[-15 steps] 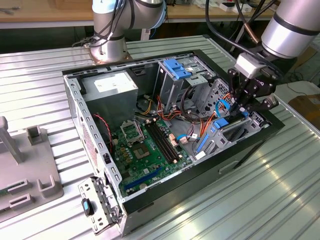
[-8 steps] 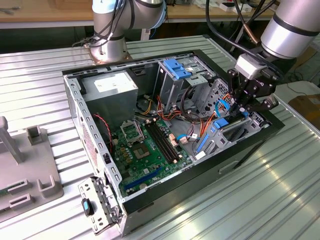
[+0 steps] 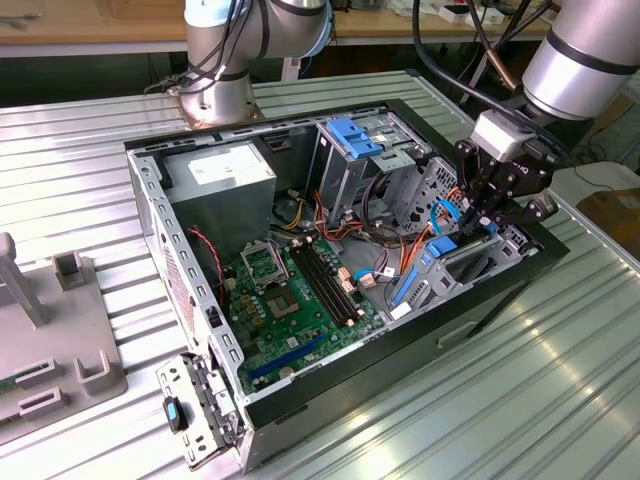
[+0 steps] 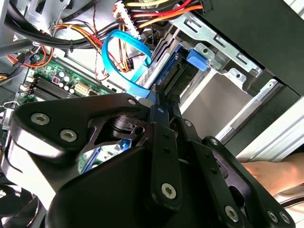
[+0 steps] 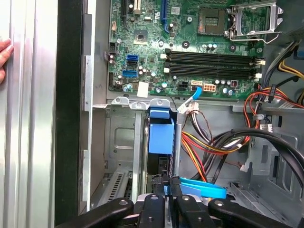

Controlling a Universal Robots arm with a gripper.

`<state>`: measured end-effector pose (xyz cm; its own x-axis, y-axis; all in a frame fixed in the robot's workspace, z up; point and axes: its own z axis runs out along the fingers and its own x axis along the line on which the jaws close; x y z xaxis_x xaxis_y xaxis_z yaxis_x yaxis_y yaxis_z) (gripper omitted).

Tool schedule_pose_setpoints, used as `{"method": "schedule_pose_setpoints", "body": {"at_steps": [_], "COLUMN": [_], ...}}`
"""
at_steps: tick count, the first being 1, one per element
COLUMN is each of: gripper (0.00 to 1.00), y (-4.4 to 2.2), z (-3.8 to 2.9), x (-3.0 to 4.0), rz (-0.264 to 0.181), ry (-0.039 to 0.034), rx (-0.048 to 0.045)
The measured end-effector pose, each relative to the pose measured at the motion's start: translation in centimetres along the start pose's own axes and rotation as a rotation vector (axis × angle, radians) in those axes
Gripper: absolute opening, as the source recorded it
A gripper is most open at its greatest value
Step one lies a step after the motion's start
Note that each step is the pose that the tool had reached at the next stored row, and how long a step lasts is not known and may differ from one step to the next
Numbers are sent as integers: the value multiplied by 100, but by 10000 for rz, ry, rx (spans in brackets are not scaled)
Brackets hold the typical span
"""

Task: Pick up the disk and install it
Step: 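Insert the first disk wire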

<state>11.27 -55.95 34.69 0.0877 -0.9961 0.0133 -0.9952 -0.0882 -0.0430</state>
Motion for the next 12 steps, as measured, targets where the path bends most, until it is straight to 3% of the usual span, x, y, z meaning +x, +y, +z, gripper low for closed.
{"method": "schedule_pose_setpoints", "body": {"at_steps": [12], "gripper": [16], "y": [13], "z": [32], "x": [0], "rz": [-13], "ry": [1], "rx": [5]}}
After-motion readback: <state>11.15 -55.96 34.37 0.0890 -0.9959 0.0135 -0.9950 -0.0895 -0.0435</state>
